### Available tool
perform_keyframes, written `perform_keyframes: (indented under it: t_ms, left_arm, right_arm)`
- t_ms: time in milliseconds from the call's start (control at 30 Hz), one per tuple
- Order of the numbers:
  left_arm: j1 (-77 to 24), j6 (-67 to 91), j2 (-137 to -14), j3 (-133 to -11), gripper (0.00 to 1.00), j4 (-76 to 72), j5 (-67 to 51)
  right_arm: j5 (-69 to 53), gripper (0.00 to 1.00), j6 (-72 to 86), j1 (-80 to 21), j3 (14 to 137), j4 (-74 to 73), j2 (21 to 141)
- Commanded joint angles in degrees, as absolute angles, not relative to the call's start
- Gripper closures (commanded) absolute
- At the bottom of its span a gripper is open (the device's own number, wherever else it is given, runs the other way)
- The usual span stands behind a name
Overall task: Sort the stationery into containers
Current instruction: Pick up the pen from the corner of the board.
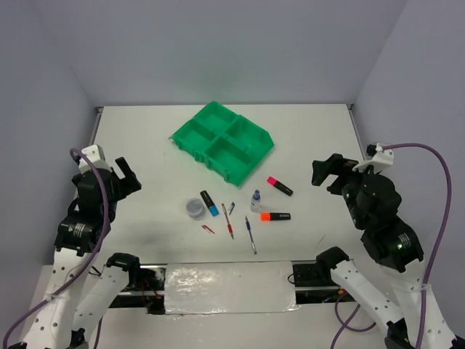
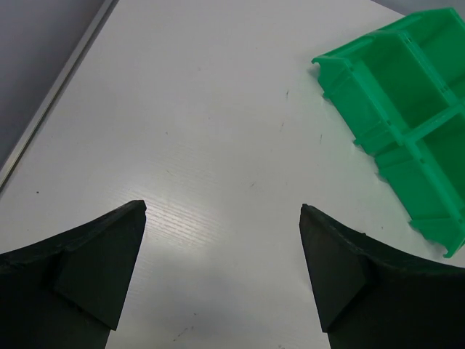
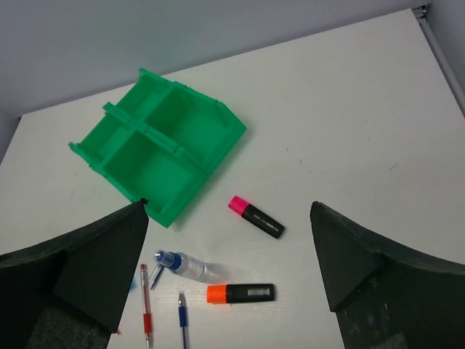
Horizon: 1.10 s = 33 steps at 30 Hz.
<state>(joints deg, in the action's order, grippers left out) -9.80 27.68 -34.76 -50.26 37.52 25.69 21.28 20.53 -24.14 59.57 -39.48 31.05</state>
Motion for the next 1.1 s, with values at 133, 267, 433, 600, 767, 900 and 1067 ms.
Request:
perform_keyframes:
  t_ms: [133,267,433,600,767,900,1067]
  left_arm:
    - [-10.63,28.30,-35.77,-50.89,0.01,36.04,25.49]
    - [-10.63,28.30,-35.86,-50.71,0.01,35.77,24.70]
    - [-10.72,28.12,-36.47,-50.54,0.01,35.33,22.77]
    - [-10.81,28.21,-37.44,-50.89,0.01,36.12,22.50]
    - [-10.72,28.21,-36.65,-50.80,0.01,36.21,23.12]
    - [-10.81,28.30,-36.65,-50.80,0.01,36.39,23.12]
    - [-11.86,28.13,-35.77,-50.63,0.01,36.12,22.68]
  right_arm:
    - [24.89,0.00,21.54,-24.61,61.17,-40.61,31.12]
    - [16.19,0.00,18.29,-24.70,59.94,-37.10,28.75]
    - [14.07,0.00,18.37,-25.48,64.07,-41.92,33.47]
    - [19.47,0.00,22.93,-37.58,64.08,-43.07,39.72]
    - [38.82,0.00,34.87,-65.89,66.17,-49.38,54.87]
    - [37.21,0.00,41.30,-70.75,64.01,-48.54,66.43]
    - [31.39,0.10,41.83,-69.79,57.14,-39.56,70.31]
